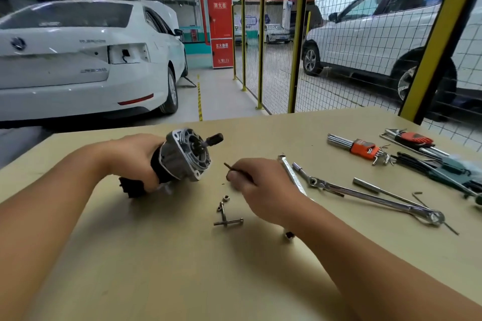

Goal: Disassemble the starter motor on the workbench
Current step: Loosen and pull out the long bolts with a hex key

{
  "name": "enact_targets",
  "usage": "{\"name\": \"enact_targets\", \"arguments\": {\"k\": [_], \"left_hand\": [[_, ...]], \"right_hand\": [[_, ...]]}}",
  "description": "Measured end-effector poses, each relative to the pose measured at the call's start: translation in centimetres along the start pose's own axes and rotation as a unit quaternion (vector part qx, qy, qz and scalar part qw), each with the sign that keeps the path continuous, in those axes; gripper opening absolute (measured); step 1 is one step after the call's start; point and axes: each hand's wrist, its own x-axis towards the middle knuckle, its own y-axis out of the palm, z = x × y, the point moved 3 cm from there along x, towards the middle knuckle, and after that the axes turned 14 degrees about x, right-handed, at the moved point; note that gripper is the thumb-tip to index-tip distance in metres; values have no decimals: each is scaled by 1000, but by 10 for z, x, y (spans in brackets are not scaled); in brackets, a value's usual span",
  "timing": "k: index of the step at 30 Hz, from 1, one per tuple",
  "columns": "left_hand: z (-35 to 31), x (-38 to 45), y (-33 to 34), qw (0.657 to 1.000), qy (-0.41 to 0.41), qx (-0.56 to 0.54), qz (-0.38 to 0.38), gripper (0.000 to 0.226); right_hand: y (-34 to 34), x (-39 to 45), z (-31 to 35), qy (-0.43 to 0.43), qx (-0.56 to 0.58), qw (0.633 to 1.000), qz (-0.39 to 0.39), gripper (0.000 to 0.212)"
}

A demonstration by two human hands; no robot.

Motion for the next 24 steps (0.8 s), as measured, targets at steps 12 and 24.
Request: {"name": "enact_targets", "arguments": {"k": [12, 24], "left_hand": [[28, 35, -17, 985, 79, -126, 92, 43], [32, 83, -47, 982, 17, -121, 147, 34]], "right_hand": [[-17, 80, 13, -14, 26, 993, -113, 32], [-9, 124, -23, -43, 50, 995, -75, 19]]}}
